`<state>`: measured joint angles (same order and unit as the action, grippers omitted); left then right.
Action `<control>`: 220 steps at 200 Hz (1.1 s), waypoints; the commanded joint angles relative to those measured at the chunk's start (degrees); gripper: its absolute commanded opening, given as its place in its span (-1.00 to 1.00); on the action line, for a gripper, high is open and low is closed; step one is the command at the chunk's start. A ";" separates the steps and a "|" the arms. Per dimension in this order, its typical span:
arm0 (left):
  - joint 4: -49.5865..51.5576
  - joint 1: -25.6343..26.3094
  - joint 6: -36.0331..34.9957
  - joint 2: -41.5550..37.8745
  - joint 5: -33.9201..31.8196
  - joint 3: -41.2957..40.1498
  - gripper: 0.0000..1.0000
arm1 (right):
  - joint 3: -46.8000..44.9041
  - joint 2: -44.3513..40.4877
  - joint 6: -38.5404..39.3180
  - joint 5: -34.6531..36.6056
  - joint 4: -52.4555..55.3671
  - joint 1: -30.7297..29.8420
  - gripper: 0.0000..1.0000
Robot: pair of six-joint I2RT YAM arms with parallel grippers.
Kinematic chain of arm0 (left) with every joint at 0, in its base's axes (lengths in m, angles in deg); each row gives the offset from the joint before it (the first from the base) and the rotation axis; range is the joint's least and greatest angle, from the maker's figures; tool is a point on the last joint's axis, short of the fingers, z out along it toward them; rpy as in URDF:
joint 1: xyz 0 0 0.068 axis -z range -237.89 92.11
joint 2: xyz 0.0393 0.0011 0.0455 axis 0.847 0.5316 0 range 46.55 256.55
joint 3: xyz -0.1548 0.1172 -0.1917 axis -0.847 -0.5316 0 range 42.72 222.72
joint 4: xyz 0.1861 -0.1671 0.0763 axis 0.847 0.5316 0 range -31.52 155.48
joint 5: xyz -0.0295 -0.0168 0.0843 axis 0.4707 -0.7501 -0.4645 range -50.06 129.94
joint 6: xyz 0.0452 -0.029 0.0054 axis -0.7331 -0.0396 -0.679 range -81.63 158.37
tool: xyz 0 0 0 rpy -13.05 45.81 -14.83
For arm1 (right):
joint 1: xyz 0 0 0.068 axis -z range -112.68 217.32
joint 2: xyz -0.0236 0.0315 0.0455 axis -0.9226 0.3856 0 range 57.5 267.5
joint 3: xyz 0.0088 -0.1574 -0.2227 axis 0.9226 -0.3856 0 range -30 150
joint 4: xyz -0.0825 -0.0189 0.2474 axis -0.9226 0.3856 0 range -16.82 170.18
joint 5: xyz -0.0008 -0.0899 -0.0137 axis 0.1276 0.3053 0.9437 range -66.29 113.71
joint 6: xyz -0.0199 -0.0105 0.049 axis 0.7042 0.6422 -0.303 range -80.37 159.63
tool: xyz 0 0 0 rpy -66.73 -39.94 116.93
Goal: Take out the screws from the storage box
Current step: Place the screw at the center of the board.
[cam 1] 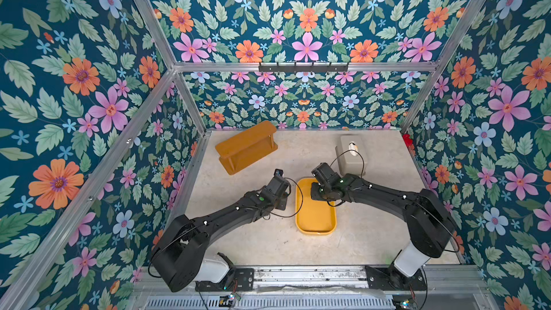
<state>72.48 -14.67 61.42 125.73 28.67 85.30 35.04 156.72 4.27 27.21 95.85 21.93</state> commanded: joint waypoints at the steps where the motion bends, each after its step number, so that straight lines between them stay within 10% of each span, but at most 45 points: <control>1: -5.27 -0.15 2.55 0.07 0.54 -2.45 -1.00 | 2.47 2.82 -0.74 5.82 2.69 -0.35 -0.24; 160: -17.03 1.68 6.03 5.35 -1.83 -8.98 -1.00 | 6.96 12.34 1.25 9.06 2.94 -0.26 -0.12; 220: -16.37 2.44 6.31 5.23 -2.98 -8.91 -0.57 | 5.86 13.79 1.25 8.88 0.44 -0.23 -0.11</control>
<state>56.59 -12.37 67.14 131.68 27.56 76.41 41.49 169.40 5.28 36.92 95.74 21.71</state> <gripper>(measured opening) 0.147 0.443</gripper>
